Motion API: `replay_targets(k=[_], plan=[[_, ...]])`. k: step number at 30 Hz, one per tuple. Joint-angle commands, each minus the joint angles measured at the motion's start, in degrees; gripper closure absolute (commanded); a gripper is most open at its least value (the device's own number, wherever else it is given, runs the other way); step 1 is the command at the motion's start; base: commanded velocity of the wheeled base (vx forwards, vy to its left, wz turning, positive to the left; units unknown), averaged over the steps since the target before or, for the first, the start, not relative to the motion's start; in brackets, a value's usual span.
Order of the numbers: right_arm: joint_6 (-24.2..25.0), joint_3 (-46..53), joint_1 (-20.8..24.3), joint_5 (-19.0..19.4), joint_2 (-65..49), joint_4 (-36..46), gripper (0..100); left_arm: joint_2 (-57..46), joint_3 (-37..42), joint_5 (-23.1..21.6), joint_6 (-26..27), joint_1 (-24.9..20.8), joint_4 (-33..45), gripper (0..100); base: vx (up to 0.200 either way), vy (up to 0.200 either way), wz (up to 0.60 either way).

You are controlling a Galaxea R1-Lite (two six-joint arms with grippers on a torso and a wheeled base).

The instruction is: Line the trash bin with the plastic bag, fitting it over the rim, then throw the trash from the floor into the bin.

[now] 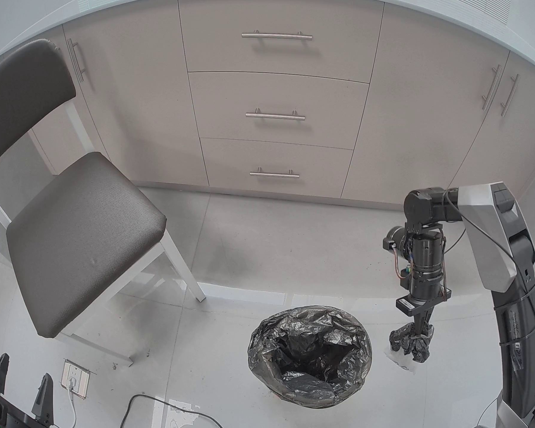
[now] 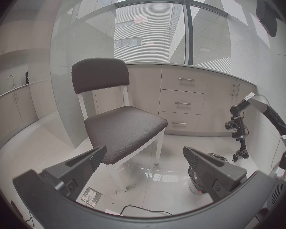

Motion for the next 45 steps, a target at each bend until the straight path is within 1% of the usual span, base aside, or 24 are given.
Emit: replay_targets(k=[1, 3, 4, 6, 9, 10, 11, 12, 14, 20, 23, 25, 27, 34, 36, 45], plan=[[0.4, 0.0, 5.9, 0.0, -10.3, 1.5, 100, -0.6, 0.5, 0.0, 0.0, 0.0, 0.0, 0, 0.000, 0.000, 0.00], [0.4, 0.0, 7.6, -0.1, -11.9, 1.6, 100, -0.6, 0.5, 0.0, 0.0, 0.0, 0.0, 0, 0.000, 0.000, 0.00], [0.4, 0.0, 7.6, -0.1, -11.9, 1.6, 100, -0.6, 0.5, 0.0, 0.0, 0.0, 0.0, 0, 0.000, 0.000, 0.00], [0.4, 0.0, 10.4, -0.4, -14.3, 2.2, 100, -0.6, 0.5, 0.0, 0.0, 0.0, 0.0, 0, 0.000, 0.000, 0.00], [0.4, 0.0, 12.8, -0.5, -15.7, 1.9, 100, -0.6, 0.5, 0.0, 0.0, 0.0, 0.0, 0, 0.000, 0.000, 0.00], [0.4, 0.0, 13.0, -0.5, -15.7, 1.9, 100, -0.6, 0.5, 0.0, 0.0, 0.0, 0.0, 0, 0.000, 0.000, 0.00], [0.2, 0.0, 14.2, -0.5, -16.2, 1.5, 100, -0.6, 0.6, 0.0, 0.0, 0.0, 0.0, 0, 0.000, 0.000, 0.00], [0.2, 0.0, 14.2, -0.5, -16.2, 1.5, 100, -0.6, 0.6, 0.0, 0.0, 0.0, 0.0, 0, 0.000, 0.000, 0.00], [0.5, 0.0, 16.4, -0.6, -16.3, -0.7, 100, -0.6, 0.5, 0.0, 0.0, 0.0, 0.0, 0, 0.000, 0.000, 0.00], [0.8, 0.0, 18.9, -0.5, -14.1, -3.9, 100, -0.6, 0.5, 0.0, 0.0, 0.0, 0.0, 0, 0.000, 0.000, 0.00], [1.9, 0.0, 20.6, -0.5, -11.5, -6.5, 100, -0.6, 0.5, 0.0, 0.0, 0.0, 0.0, 0, 0.000, 0.000, 0.00], [2.3, 0.0, 20.9, -0.4, -10.9, -7.7, 100, -0.6, 0.5, 0.0, 0.0, 0.0, 0.0, 0, 0.000, 0.000, 0.00], [3.1, 0.0, 21.9, -0.5, -9.0, -11.2, 100, -0.6, 0.5, 0.0, 0.0, 0.0, 0.0, 0, 0.000, 0.000, 0.00], [3.4, 0.0, 23.1, -0.6, -6.2, -16.5, 100, -0.6, 0.5, 0.0, 0.0, 0.0, 0.0, 0, 0.000, 0.000, 0.00], [3.6, 0.0, 23.9, -0.6, -5.6, -19.9, 100, -0.6, 0.5, 0.0, 0.0, 0.0, 0.0, 0, 0.000, 0.000, 0.00], [4.0, 0.0, 24.7, -0.7, -5.7, -21.0, 100, -0.6, 0.5, 0.0, 0.0, 0.0, 0.0, 0, 0.000, 0.000, 0.00]])
